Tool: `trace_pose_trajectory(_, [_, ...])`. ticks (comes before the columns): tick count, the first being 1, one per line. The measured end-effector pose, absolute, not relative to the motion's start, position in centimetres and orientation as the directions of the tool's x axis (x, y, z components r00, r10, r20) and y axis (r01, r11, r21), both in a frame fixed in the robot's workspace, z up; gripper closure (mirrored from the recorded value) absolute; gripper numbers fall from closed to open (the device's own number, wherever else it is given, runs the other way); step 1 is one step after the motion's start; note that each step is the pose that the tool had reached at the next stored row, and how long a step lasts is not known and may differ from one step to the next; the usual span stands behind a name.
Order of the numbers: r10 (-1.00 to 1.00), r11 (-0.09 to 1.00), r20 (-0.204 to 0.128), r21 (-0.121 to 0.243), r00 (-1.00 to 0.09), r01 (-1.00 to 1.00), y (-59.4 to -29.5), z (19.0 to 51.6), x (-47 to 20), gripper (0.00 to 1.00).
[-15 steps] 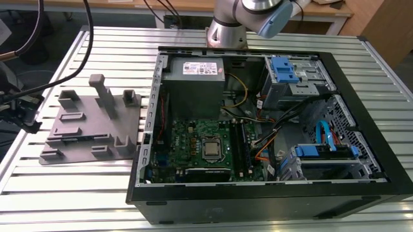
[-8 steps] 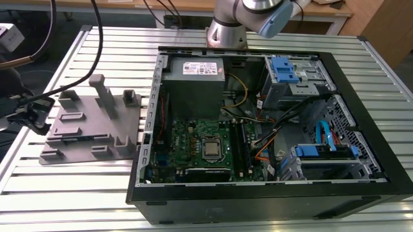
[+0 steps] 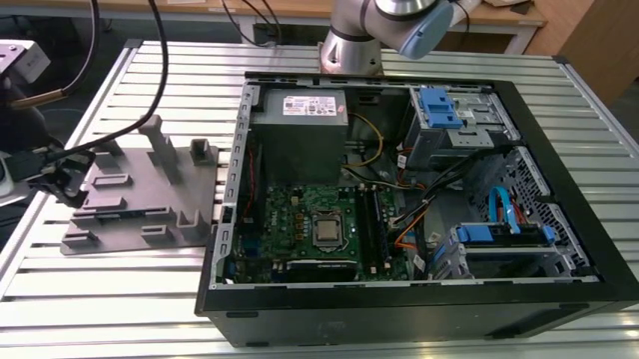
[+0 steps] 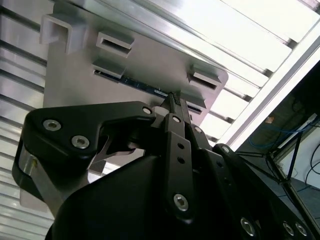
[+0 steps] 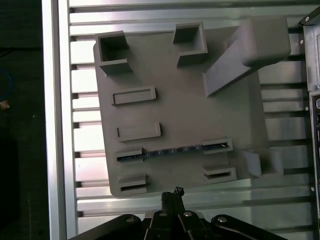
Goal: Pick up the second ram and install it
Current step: 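Reach for the second ram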
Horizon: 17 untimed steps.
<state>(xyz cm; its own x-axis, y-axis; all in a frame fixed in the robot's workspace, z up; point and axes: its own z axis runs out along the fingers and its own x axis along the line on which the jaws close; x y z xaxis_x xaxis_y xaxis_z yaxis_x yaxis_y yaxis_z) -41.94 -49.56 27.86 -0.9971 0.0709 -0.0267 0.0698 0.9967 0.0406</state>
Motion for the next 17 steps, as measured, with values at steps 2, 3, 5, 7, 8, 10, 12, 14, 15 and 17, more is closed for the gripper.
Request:
trace_pose_trajectory(2, [0.069, 0.997, -0.027, 0.041, -0.997, 0.068, -49.3, 27.8, -41.9, 0.93])
trace_pose_trajectory(3, [0.068, 0.997, -0.027, 0.041, -0.997, 0.067, -49.1, 27.8, -41.9, 0.93])
trace_pose_trajectory(5, [0.067, 0.997, -0.027, 0.041, -0.997, 0.066, -48.9, 27.7, -41.9, 0.93])
trace_pose_trajectory(7, [0.066, 0.997, -0.027, 0.041, -0.997, 0.065, -48.6, 27.6, -41.9, 0.93])
trace_pose_trajectory(8, [0.066, 0.997, -0.027, 0.041, -0.997, 0.065, -48.6, 27.5, -41.9, 0.93])
trace_pose_trajectory(10, [0.066, 0.997, -0.027, 0.041, -0.997, 0.065, -48.5, 27.4, -41.9, 0.93])
trace_pose_trajectory(12, [0.066, 0.997, -0.027, 0.041, -0.997, 0.065, -48.5, 27.2, -41.9, 0.93])
trace_pose_trajectory(14, [0.066, 0.997, -0.027, 0.041, -0.997, 0.065, -48.5, 27.1, -41.9, 0.93])
trace_pose_trajectory(15, [0.066, 0.997, -0.027, 0.041, -0.997, 0.065, -48.5, 27.0, -41.9, 0.93])
trace_pose_trajectory(17, [0.066, 0.997, -0.027, 0.041, -0.997, 0.065, -48.4, 26.8, -41.9, 0.93])
